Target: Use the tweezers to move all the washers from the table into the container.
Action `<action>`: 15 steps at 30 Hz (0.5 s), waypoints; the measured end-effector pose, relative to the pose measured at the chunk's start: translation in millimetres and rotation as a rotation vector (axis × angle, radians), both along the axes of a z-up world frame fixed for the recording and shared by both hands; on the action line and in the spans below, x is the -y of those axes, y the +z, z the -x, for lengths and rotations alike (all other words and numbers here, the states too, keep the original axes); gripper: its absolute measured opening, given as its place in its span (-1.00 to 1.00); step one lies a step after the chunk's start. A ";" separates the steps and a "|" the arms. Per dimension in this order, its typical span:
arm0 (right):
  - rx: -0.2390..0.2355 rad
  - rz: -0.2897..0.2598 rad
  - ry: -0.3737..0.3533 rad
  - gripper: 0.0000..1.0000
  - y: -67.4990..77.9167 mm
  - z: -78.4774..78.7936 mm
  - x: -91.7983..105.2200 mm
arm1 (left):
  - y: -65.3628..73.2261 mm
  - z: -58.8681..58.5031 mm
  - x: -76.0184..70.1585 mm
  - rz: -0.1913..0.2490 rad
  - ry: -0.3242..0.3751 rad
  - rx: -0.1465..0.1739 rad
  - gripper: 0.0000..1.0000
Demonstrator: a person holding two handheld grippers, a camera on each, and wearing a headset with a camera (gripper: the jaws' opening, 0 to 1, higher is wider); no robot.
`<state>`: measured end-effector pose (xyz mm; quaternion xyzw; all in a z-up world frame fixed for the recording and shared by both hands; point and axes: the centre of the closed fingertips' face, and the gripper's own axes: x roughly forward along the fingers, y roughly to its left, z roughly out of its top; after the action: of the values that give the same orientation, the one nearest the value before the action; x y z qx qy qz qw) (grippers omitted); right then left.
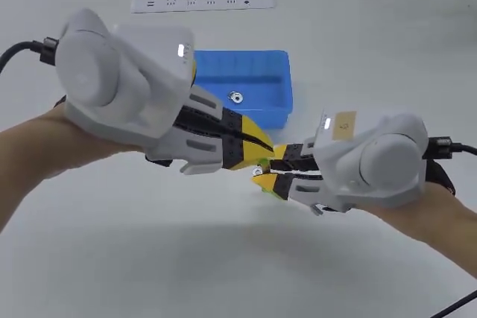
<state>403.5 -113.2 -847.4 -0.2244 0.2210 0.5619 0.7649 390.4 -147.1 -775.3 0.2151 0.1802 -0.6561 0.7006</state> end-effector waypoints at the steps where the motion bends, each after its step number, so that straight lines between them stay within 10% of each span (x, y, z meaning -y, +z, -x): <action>1: -0.003 -0.002 0.001 -0.76 0.0 0.6 -0.2 | -0.1 0.3 0.1 -0.003 -0.002 0.001 -0.90; 15: -0.016 0.017 0.010 -0.78 -6.0 3.0 -0.3 | -1.3 2.7 0.9 -0.007 -0.014 -0.007 -0.90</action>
<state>400.5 -112.9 -853.4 -0.2276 0.2306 0.5655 0.7585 387.6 -148.0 -776.6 0.2168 0.1835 -0.6611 0.6945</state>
